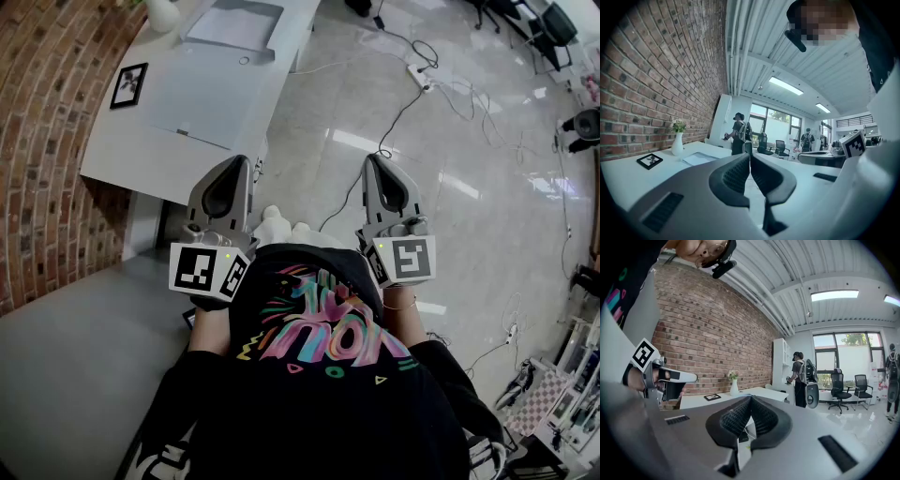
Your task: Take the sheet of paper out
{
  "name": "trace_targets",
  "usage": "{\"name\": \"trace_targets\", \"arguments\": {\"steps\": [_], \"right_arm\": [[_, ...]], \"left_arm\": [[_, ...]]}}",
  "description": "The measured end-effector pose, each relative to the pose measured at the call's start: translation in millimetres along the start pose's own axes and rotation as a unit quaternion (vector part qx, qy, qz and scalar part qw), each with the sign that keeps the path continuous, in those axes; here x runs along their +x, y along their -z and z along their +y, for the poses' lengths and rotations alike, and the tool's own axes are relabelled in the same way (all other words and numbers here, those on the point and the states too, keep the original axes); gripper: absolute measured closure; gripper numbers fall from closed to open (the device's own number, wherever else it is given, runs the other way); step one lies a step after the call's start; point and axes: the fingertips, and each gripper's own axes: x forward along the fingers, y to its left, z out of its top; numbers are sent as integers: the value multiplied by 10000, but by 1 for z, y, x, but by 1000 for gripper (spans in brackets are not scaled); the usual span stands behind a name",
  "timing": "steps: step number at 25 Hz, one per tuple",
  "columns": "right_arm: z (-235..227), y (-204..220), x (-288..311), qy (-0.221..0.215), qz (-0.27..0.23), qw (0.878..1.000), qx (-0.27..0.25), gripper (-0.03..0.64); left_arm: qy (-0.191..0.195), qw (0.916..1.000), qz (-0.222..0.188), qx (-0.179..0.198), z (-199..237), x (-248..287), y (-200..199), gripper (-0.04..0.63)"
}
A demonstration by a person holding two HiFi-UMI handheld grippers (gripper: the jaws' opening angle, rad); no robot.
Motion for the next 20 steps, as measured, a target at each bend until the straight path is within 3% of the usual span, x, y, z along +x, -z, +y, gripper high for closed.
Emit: {"name": "trace_targets", "arguments": {"steps": [8,20], "right_arm": [[-9,-12,4,-15,-422,9989,222,600],[-69,15,12,122,-98,9996,244,600]], "left_arm": [[-41,10000,-3,57,-5,13,-1,569],[55,9999,116,107,-23,79,8,569]]}}
